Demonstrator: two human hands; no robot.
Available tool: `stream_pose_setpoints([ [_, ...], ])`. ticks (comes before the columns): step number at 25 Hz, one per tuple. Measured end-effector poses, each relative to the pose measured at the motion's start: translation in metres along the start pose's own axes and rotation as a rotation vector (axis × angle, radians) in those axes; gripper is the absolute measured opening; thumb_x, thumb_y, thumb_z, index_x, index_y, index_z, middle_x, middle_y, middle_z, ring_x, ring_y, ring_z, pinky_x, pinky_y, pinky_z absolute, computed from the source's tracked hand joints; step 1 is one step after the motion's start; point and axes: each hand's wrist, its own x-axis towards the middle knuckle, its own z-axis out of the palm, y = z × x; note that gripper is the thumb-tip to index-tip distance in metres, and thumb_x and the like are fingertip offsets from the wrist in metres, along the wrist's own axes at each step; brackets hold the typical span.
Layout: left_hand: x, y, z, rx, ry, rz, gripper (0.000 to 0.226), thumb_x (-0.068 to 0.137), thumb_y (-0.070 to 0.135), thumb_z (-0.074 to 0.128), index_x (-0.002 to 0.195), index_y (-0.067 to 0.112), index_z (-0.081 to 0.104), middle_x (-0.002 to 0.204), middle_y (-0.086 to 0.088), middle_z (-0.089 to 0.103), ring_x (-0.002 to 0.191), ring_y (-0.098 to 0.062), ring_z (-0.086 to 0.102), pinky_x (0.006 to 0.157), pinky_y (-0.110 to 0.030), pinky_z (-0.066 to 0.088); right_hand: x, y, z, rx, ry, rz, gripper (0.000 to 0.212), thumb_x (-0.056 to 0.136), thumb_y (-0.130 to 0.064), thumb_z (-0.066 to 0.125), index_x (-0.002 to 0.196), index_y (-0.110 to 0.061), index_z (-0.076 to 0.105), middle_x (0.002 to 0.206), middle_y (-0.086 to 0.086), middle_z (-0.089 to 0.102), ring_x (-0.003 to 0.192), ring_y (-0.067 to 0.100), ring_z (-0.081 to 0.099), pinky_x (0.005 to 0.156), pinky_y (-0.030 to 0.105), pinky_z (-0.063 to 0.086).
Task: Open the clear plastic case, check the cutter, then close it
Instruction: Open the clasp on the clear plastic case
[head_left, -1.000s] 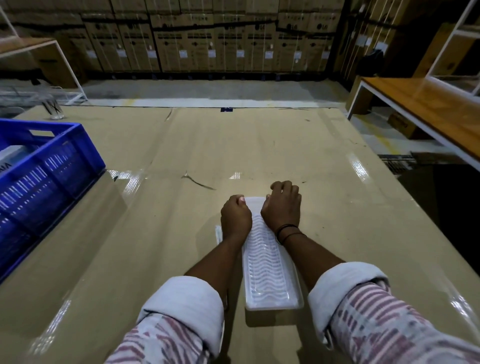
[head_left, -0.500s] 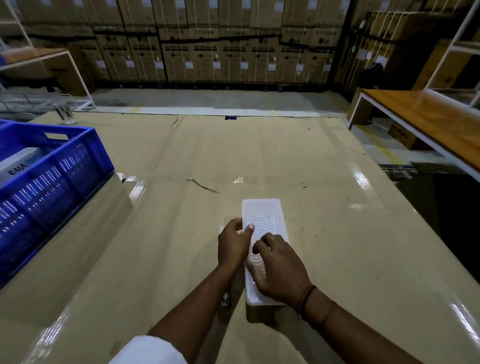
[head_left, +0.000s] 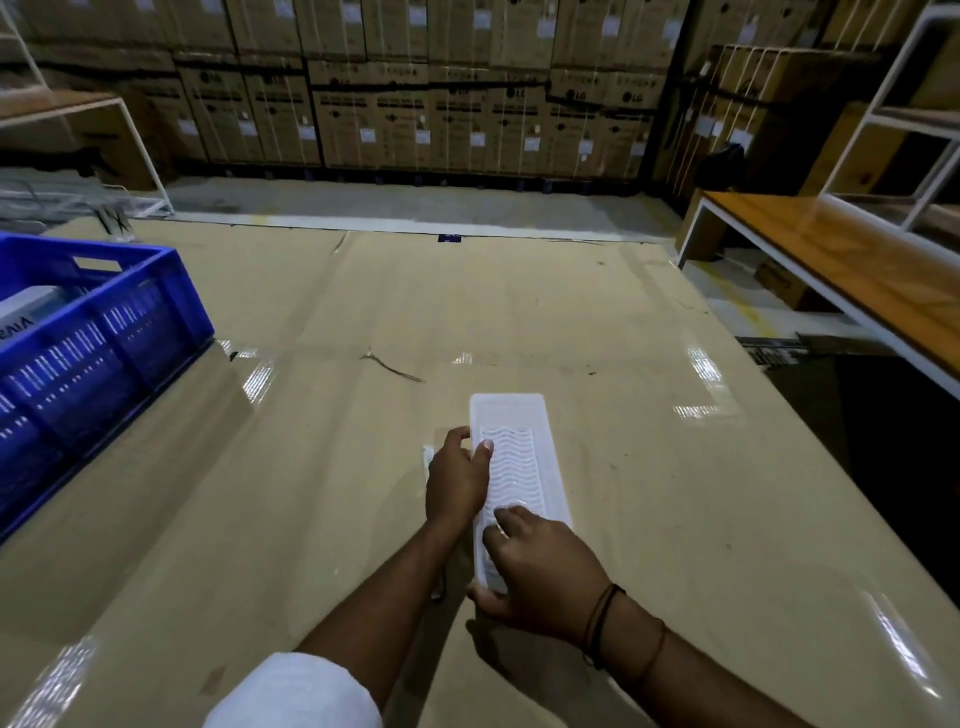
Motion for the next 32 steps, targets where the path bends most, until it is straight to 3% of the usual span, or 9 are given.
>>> stream_pose_setpoints([
  [5, 0.000, -0.001, 0.000, -0.018, -0.016, -0.016, 0.039, 0.101, 0.038, 0.058, 0.134, 0.018, 0.059, 0.120, -0.009, 0.074, 0.108, -0.026, 0.069, 0.084, -0.033, 0.051, 0.010, 0.013, -0.011, -0.009, 0.043, -0.083, 0.049, 0.079, -0.061, 0.057, 0.076, -0.014, 0.069, 0.070, 0.005, 0.068, 0.060, 0.025, 0.065, 0.053, 0.028, 0.039],
  [8, -0.001, 0.000, -0.002, -0.021, -0.030, -0.036, 0.041, 0.101, 0.039, 0.057, 0.137, 0.019, 0.057, 0.118, -0.008, 0.074, 0.108, -0.026, 0.070, 0.082, -0.031, 0.049, 0.002, 0.022, -0.018, 0.087, 0.002, -0.061, 0.058, 0.083, -0.070, 0.051, 0.102, -0.020, 0.073, 0.102, 0.002, 0.074, 0.088, 0.023, 0.070, 0.069, 0.033, 0.054],
  [10, -0.003, -0.001, -0.004, -0.007, -0.026, -0.021, 0.044, 0.102, 0.041, 0.055, 0.140, 0.019, 0.056, 0.120, -0.008, 0.074, 0.106, -0.025, 0.070, 0.084, -0.033, 0.053, -0.014, 0.032, -0.021, 0.156, -0.063, -0.093, 0.062, 0.083, -0.069, 0.053, 0.126, -0.025, 0.066, 0.135, -0.001, 0.064, 0.116, 0.020, 0.064, 0.089, 0.034, 0.057],
  [12, -0.004, -0.001, -0.004, -0.010, -0.026, -0.007, 0.045, 0.102, 0.041, 0.054, 0.141, 0.019, 0.055, 0.123, -0.007, 0.074, 0.106, -0.024, 0.071, 0.091, -0.039, 0.057, -0.031, 0.045, -0.018, 0.145, -0.106, -0.142, 0.064, 0.083, -0.061, 0.060, 0.137, -0.027, 0.055, 0.146, 0.000, 0.053, 0.127, 0.020, 0.056, 0.093, 0.032, 0.054],
  [16, -0.004, 0.000, -0.001, -0.005, -0.017, 0.004, 0.047, 0.101, 0.042, 0.054, 0.142, 0.019, 0.055, 0.129, -0.005, 0.072, 0.110, -0.023, 0.070, 0.095, -0.045, 0.058, -0.048, 0.062, -0.014, 0.084, -0.117, -0.114, 0.061, 0.079, -0.042, 0.077, 0.133, -0.026, 0.055, 0.136, 0.001, 0.056, 0.114, 0.021, 0.063, 0.071, 0.030, 0.059],
  [22, -0.004, 0.000, 0.000, 0.017, -0.009, 0.001, 0.049, 0.101, 0.044, 0.054, 0.143, 0.020, 0.055, 0.131, -0.005, 0.070, 0.112, -0.024, 0.070, 0.095, -0.047, 0.059, -0.034, 0.061, -0.032, 0.068, -0.228, -0.193, 0.054, 0.092, -0.030, 0.067, 0.143, -0.017, 0.052, 0.145, 0.006, 0.050, 0.130, 0.025, 0.050, 0.100, 0.036, 0.050],
  [25, -0.002, -0.001, 0.003, 0.010, -0.015, -0.011, 0.048, 0.102, 0.041, 0.054, 0.144, 0.017, 0.053, 0.133, -0.007, 0.069, 0.115, -0.026, 0.069, 0.097, -0.045, 0.058, -0.026, 0.062, -0.047, 0.126, -0.307, -0.159, 0.052, 0.091, -0.031, 0.069, 0.140, -0.018, 0.056, 0.142, 0.003, 0.051, 0.125, 0.023, 0.052, 0.100, 0.032, 0.047],
  [28, -0.001, -0.001, 0.004, -0.023, -0.048, -0.042, 0.047, 0.103, 0.039, 0.053, 0.144, 0.017, 0.052, 0.134, -0.008, 0.068, 0.116, -0.027, 0.068, 0.098, -0.045, 0.056, -0.024, 0.044, -0.049, 0.098, -0.260, -0.060, 0.050, 0.087, -0.042, 0.064, 0.131, -0.019, 0.058, 0.129, 0.006, 0.056, 0.114, 0.025, 0.055, 0.089, 0.036, 0.052],
  [32, 0.006, 0.001, 0.002, -0.029, -0.104, -0.102, 0.046, 0.103, 0.036, 0.053, 0.145, 0.017, 0.051, 0.135, -0.010, 0.067, 0.119, -0.029, 0.065, 0.102, -0.040, 0.051, 0.001, 0.003, -0.039, 0.085, -0.183, 0.336, 0.072, 0.080, -0.075, 0.050, 0.126, -0.019, 0.057, 0.120, 0.009, 0.059, 0.105, 0.026, 0.056, 0.081, 0.036, 0.049],
])
